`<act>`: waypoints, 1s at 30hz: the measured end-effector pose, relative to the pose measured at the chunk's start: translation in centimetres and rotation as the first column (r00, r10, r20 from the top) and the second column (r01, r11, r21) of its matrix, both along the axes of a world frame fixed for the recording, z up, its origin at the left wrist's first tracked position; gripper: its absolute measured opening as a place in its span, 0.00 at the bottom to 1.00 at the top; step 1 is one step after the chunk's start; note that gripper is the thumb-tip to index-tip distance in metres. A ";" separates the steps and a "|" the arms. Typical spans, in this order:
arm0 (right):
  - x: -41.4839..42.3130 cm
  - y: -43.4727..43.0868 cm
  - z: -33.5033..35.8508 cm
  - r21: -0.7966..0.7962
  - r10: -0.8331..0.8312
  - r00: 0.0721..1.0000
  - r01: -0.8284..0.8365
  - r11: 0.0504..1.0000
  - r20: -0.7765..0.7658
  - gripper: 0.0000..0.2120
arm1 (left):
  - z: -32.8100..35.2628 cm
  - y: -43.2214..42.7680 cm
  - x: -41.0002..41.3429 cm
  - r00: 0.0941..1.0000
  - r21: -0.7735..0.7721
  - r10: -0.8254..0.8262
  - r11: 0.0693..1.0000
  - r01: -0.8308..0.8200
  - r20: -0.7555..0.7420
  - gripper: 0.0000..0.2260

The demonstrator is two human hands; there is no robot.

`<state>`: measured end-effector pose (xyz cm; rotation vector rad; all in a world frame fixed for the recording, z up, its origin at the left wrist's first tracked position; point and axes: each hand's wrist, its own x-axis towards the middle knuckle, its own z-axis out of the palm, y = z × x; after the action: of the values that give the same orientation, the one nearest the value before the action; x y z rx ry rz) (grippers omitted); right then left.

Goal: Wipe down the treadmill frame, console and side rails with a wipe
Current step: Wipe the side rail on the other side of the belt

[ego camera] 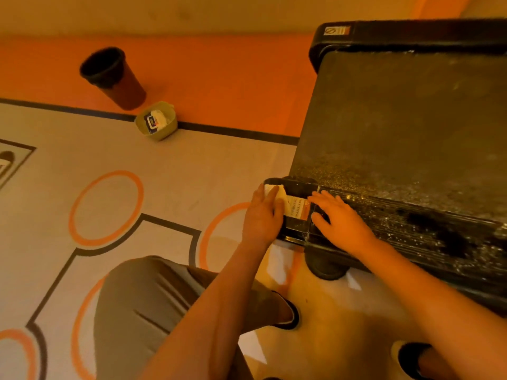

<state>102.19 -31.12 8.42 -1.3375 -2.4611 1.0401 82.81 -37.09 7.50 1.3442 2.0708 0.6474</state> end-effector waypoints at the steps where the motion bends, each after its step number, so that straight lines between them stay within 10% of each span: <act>1: 1.6 -0.1 -0.2 0.034 -0.044 0.999 0.044 0.998 -0.004 0.22 | 0.1 0.3 0.3 0.997 0.010 -0.022 1.000 0.023 -0.077 0.22; 30: 11.3 0.2 -4.8 0.357 -0.053 0.986 -0.007 0.934 0.157 0.30 | -0.8 1.8 0.3 0.987 0.125 0.161 0.980 -0.157 -0.016 0.15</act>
<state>113.53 -30.96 3.61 -1.3704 -2.5790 0.4568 83.12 -35.32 6.66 1.2675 2.2068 0.8425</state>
